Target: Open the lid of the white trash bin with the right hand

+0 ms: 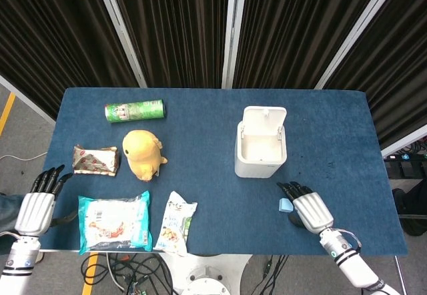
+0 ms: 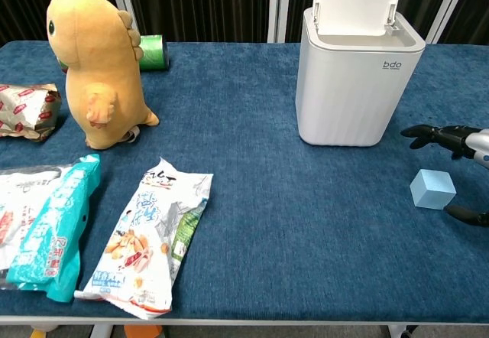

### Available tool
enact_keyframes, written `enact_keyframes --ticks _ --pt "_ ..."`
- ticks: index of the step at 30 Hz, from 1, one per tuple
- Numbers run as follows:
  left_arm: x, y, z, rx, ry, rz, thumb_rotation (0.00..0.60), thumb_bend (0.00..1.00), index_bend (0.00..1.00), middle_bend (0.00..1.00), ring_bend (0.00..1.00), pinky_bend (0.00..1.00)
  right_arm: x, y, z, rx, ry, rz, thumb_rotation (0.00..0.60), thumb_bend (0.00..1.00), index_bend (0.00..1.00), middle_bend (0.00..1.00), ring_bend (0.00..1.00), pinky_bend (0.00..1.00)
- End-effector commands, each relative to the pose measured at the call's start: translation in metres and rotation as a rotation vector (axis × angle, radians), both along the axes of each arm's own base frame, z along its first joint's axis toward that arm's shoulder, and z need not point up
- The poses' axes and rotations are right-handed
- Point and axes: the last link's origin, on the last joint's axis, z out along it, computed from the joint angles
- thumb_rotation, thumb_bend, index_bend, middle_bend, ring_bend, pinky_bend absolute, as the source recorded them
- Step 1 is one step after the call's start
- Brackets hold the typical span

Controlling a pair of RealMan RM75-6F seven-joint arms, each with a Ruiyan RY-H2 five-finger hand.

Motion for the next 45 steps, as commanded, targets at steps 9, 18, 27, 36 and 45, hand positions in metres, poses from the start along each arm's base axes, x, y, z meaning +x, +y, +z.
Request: enact_keyframes --ticks 9,18,27,36,45 --pt "-0.005 -0.001 0.000 -0.009 -0.015 0.003 0.600 0.04 0.15 0.04 0.00 0.09 0.005 -0.004 -0.010 0.011 0.044 -0.015 0.600 0.36 0.51 0.49 0.51 0.70" --pt "-0.004 -0.001 0.001 -0.001 -0.018 -0.006 0.600 0.04 0.15 0.04 0.00 0.09 0.033 -0.007 0.027 -0.158 -0.071 0.075 0.600 0.39 0.63 0.57 0.59 0.76" --pt "0.000 0.001 0.000 -0.004 -0.013 -0.016 0.600 0.04 0.15 0.04 0.00 0.09 0.073 -0.043 0.089 -0.470 -0.238 0.263 0.600 0.35 0.62 0.56 0.59 0.73" --pt "-0.005 -0.002 0.003 0.009 -0.026 0.003 0.600 0.04 0.15 0.04 0.00 0.09 0.108 -0.107 0.050 -0.395 -0.121 0.232 0.600 0.21 0.17 0.28 0.27 0.35" --pt "-0.006 -0.003 0.004 0.010 -0.033 -0.005 0.600 0.04 0.15 0.04 0.00 0.09 0.113 -0.080 0.079 -0.468 -0.308 0.274 0.600 0.00 0.00 0.00 0.00 0.00"
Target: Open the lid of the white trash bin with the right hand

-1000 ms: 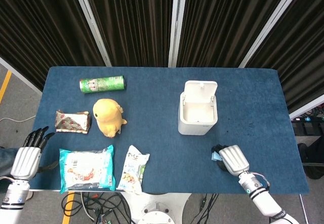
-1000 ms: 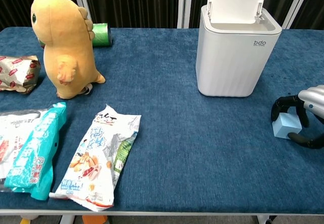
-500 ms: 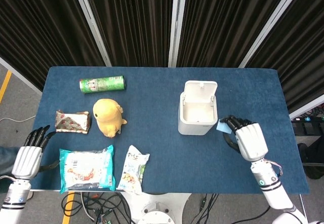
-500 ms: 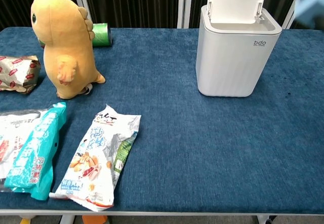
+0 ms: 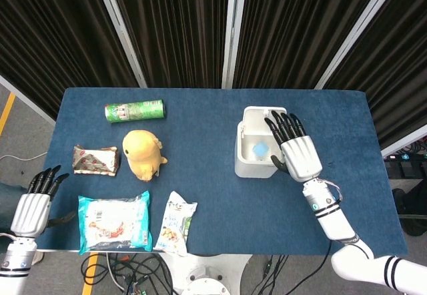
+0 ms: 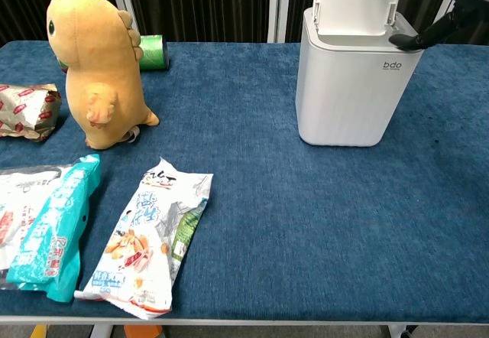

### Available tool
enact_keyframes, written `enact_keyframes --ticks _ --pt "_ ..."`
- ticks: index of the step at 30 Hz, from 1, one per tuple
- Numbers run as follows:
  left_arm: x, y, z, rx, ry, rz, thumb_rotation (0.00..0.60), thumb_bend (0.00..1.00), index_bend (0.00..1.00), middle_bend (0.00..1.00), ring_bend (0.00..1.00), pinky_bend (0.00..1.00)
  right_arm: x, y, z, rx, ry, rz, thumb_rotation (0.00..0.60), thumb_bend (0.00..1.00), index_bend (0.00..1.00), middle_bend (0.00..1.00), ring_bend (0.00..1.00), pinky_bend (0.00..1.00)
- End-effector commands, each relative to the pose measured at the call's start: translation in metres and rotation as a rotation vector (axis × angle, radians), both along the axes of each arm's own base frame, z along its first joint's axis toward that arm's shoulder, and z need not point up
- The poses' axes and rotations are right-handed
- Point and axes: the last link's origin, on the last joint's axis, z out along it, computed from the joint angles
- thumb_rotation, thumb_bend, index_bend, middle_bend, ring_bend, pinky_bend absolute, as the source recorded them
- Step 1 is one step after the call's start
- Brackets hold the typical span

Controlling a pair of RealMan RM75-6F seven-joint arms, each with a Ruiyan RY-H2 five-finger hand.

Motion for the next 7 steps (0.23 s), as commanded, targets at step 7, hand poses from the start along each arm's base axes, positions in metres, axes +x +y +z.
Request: enact_keyframes --ticks 7 --pt "0.007 0.000 -0.004 -0.019 -0.001 -0.020 0.600 0.04 0.15 0.04 0.00 0.09 -0.109 0.117 0.042 -0.169 -0.046 -0.112 0.600 0.04 0.00 0.00 0.00 0.00"
